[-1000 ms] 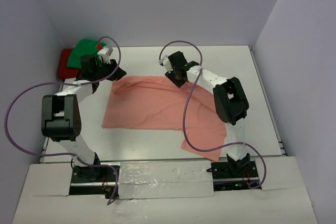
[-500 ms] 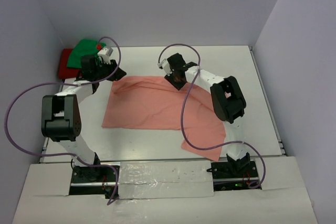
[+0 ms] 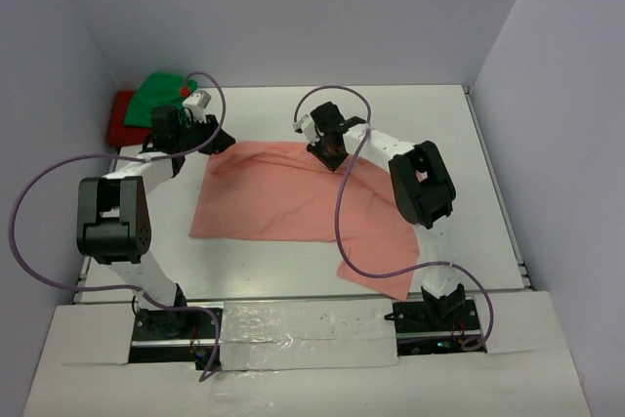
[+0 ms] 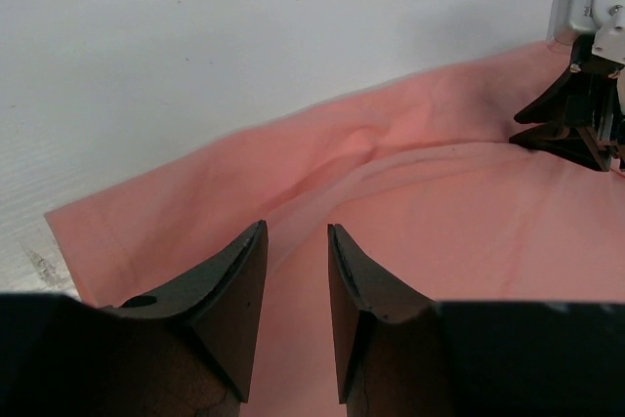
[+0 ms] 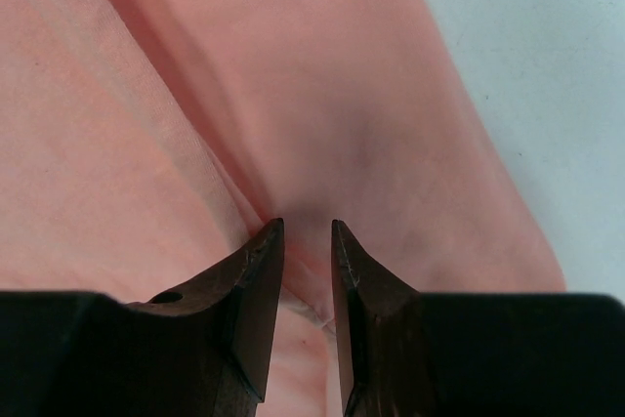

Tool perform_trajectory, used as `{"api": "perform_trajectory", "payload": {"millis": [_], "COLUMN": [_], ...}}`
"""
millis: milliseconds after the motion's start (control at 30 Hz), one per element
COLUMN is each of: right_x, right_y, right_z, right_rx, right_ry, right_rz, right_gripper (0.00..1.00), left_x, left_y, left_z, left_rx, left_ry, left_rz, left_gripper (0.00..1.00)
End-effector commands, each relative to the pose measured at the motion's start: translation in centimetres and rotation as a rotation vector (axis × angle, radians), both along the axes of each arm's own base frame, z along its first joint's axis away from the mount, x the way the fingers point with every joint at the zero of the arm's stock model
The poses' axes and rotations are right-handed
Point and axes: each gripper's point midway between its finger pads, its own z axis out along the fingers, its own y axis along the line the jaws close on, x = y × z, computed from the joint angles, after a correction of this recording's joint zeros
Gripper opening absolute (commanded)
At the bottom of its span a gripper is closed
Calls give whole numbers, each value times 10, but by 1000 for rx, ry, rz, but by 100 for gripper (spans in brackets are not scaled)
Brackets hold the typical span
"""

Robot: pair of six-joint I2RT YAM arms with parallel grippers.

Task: Fold and stack the t-shirts
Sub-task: Fold the tshirt

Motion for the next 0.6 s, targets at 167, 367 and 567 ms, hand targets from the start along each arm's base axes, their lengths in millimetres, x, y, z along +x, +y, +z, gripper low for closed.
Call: {"api": "perform_trajectory", "payload": {"millis": [167, 367, 567], "right_x": [-23, -74, -114], "right_y": [5, 11, 19], "right_z": [9, -3, 1], "right_rx": [57, 109, 153], "right_ry": [65, 292, 434], "right_rz": [-3, 14, 67], "right_gripper": [33, 33, 33], "left_x": [-3, -7, -10], "left_y": [-4, -8, -11], "left_z": [23, 18, 12], "left_rx": [-8, -21, -29], "left_ry": [-85, -59, -38], "left_rz": [-30, -53, -74], "left_gripper": [40, 40, 39]}}
